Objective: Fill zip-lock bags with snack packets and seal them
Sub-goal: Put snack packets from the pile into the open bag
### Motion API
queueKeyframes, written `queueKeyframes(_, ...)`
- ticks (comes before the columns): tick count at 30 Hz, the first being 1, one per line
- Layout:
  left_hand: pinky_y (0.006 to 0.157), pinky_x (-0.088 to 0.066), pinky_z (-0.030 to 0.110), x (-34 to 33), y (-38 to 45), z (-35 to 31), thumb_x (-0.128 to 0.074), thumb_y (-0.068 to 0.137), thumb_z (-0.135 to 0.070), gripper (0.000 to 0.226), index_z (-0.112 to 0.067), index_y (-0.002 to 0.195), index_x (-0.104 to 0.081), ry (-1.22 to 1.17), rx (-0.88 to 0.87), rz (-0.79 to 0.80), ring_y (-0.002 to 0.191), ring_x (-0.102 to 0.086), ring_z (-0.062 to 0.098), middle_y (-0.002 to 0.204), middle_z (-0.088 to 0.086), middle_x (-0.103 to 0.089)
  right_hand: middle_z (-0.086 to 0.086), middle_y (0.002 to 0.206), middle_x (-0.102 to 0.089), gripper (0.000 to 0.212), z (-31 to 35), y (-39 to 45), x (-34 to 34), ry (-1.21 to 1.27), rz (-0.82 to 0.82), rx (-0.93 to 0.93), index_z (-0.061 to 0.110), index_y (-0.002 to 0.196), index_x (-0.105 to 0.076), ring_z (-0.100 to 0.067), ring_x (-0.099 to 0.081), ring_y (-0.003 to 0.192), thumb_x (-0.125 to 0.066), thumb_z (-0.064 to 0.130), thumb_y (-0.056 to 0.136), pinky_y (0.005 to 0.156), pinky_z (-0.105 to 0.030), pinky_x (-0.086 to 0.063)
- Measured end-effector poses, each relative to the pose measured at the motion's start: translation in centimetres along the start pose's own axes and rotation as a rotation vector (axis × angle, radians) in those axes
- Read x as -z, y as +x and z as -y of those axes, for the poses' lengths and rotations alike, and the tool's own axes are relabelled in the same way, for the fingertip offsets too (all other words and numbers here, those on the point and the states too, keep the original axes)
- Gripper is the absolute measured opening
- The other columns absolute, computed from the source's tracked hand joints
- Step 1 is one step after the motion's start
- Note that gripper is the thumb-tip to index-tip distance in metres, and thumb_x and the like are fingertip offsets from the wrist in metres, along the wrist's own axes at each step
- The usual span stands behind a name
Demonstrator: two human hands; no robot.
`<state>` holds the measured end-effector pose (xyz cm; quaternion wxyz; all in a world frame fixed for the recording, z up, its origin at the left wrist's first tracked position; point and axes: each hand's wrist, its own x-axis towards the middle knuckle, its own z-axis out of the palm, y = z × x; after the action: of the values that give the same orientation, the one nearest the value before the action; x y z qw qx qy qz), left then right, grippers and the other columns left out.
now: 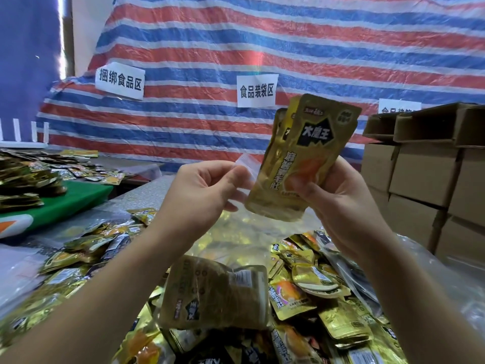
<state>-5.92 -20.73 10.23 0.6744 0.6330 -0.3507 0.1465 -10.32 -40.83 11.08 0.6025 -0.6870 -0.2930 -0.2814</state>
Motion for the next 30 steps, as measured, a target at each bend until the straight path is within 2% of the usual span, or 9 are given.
queueKeyframes(3,0.063,-0.056,0.024,-0.1,0.1,0.2,-0.056,0.088,-0.034,0.027,-0.014,0.083,-0.074,0.007,0.003,0.016,0.073,-0.072,0.014,0.081,0.0,-0.076,-0.001,0.109,-0.075,0.032,-0.1,-0.2,0.1,-0.1,0.07,-0.049,0.016,0.114,-0.062,-0.019,-0.07,0.106,-0.071,0.017,0.084,0.087,-0.028,-0.056)
queueKeyframes(8,0.063,-0.058,0.023,0.0,0.3,0.6,-0.05,0.099,-0.024,0.026,-0.02,0.088,-0.074,0.011,0.015,-0.053,0.078,-0.074,0.015,0.083,-0.002,-0.077,0.004,0.106,-0.074,0.026,0.0,-0.4,1.0,-0.395,0.232,-0.184,0.021,0.111,-0.065,-0.013,-0.07,0.101,-0.071,0.01,0.088,0.088,-0.034,-0.057)
queueKeyframes(14,0.067,-0.06,0.027,-0.4,0.0,0.7,-0.053,0.097,-0.027,0.023,-0.027,0.091,-0.075,0.022,-0.018,-0.041,0.079,-0.074,0.014,0.084,-0.004,-0.077,0.008,0.104,-0.074,0.019,1.0,-0.5,1.7,-0.616,0.307,-0.275,0.029,0.11,-0.066,-0.013,-0.07,0.1,-0.069,0.022,0.093,0.092,-0.046,-0.055)
queueKeyframes(16,0.067,-0.06,0.028,-0.5,-0.1,0.5,-0.054,0.095,-0.03,0.022,-0.029,0.089,-0.075,0.004,-0.024,-0.051,0.077,-0.074,0.012,0.083,-0.005,-0.077,0.009,0.099,-0.074,0.014,1.3,-0.6,1.3,-0.676,0.293,-0.241,0.032,0.107,-0.066,-0.009,-0.07,0.093,-0.066,0.035,0.093,0.086,-0.043,-0.058)
queueKeyframes(19,0.064,-0.059,0.027,-0.7,-0.2,0.3,-0.053,0.098,-0.024,0.025,-0.03,0.088,-0.075,0.016,-0.039,-0.043,0.074,-0.074,0.01,0.081,-0.006,-0.077,0.014,0.096,-0.073,0.031,1.6,-0.7,-0.2,-0.653,0.202,-0.193,0.035,0.102,-0.067,-0.005,-0.07,0.087,-0.055,0.061,0.09,0.077,-0.037,-0.06)
queueKeyframes(23,0.062,-0.058,0.027,-0.8,-0.3,0.3,-0.051,0.1,-0.022,0.027,-0.026,0.089,-0.075,-0.004,-0.004,-0.042,0.075,-0.074,0.013,0.084,-0.005,-0.077,-0.009,0.09,-0.073,0.036,1.5,-0.5,-0.9,-0.638,0.131,-0.2,0.017,0.096,-0.067,-0.026,-0.071,0.082,-0.054,0.05,0.091,0.079,-0.058,-0.055)
queueKeyframes(25,0.065,-0.059,0.032,-0.6,-0.2,0.4,-0.05,0.101,-0.021,0.029,-0.025,0.087,-0.075,-0.041,0.039,-0.051,0.077,-0.074,0.015,0.086,-0.004,-0.077,-0.016,0.088,-0.071,0.035,1.6,-0.5,-0.4,-0.607,0.137,-0.262,0.01,0.099,-0.065,-0.028,-0.069,0.078,-0.057,0.042,0.093,0.079,-0.061,-0.054)
queueKeyframes(28,0.071,-0.059,0.035,-0.7,-0.1,0.6,-0.05,0.101,-0.02,0.029,-0.023,0.088,-0.076,-0.043,0.066,-0.033,0.08,-0.075,0.018,0.087,0.0,-0.077,-0.002,0.088,-0.074,0.012,1.8,-0.6,0.1,-0.653,0.232,-0.306,0.021,0.098,-0.066,-0.017,-0.072,0.08,-0.059,0.03,0.097,0.078,-0.047,-0.06)
queueKeyframes(30,0.071,-0.061,0.033,-1.0,-0.2,0.7,-0.052,0.1,-0.019,0.026,-0.02,0.09,-0.076,-0.037,0.052,-0.023,0.078,-0.074,0.019,0.084,0.003,-0.077,0.008,0.088,-0.074,0.009,2.0,-0.7,0.1,-0.74,0.318,-0.287,0.03,0.093,-0.065,-0.008,-0.071,0.081,-0.059,0.028,0.098,0.075,-0.035,-0.06)
